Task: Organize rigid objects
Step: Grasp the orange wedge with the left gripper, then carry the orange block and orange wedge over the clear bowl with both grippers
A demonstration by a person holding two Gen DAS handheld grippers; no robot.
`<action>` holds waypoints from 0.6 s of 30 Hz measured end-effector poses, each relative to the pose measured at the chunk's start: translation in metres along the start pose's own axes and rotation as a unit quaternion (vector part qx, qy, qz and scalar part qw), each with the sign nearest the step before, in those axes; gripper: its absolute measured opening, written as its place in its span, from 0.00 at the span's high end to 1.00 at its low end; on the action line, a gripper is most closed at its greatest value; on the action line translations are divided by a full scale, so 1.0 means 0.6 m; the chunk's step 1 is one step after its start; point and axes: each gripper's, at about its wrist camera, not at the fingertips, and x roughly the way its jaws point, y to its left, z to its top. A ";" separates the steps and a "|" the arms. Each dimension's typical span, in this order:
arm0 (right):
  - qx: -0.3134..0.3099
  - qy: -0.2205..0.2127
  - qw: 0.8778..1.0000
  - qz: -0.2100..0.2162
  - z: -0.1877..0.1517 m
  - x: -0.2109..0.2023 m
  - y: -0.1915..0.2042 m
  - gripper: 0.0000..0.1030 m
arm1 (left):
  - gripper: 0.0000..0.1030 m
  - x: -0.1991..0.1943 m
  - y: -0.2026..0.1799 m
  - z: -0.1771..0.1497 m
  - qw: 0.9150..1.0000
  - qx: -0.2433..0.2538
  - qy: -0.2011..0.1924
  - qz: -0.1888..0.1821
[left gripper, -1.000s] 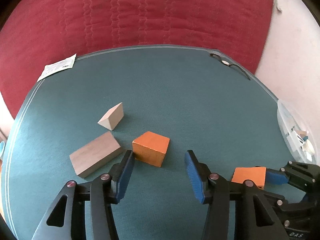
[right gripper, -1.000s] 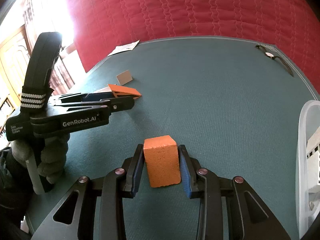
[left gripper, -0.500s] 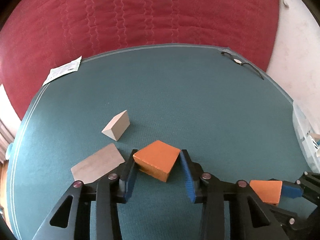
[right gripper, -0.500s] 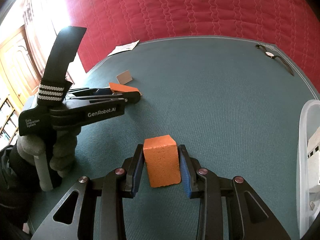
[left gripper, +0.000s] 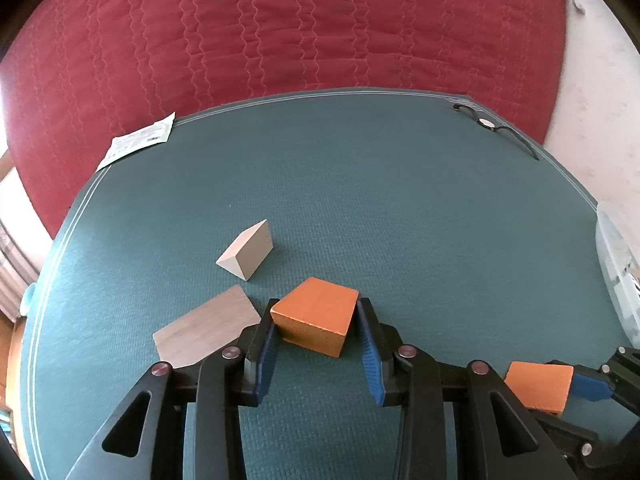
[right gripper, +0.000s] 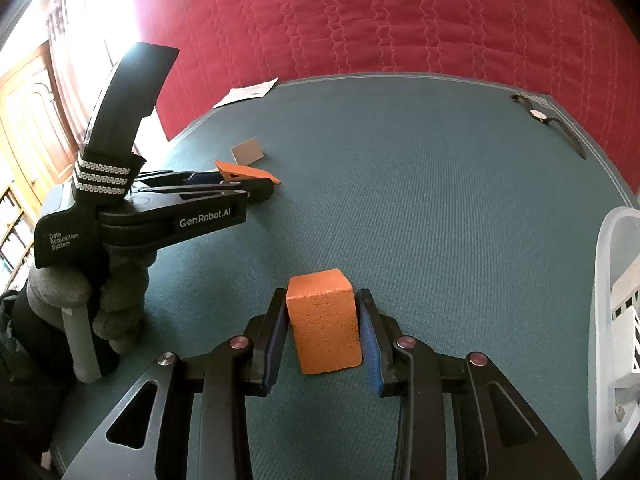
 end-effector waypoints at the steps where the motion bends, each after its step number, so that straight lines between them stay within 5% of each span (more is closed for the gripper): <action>1: 0.001 0.000 1.000 0.001 0.000 0.000 -0.001 0.66 | 0.62 0.000 -0.001 0.000 1.000 0.000 0.000 0.003; 18: 0.058 -0.025 0.998 0.018 0.008 -0.034 -0.040 0.70 | 0.63 -0.032 0.000 -0.016 0.999 -0.041 -0.023 0.016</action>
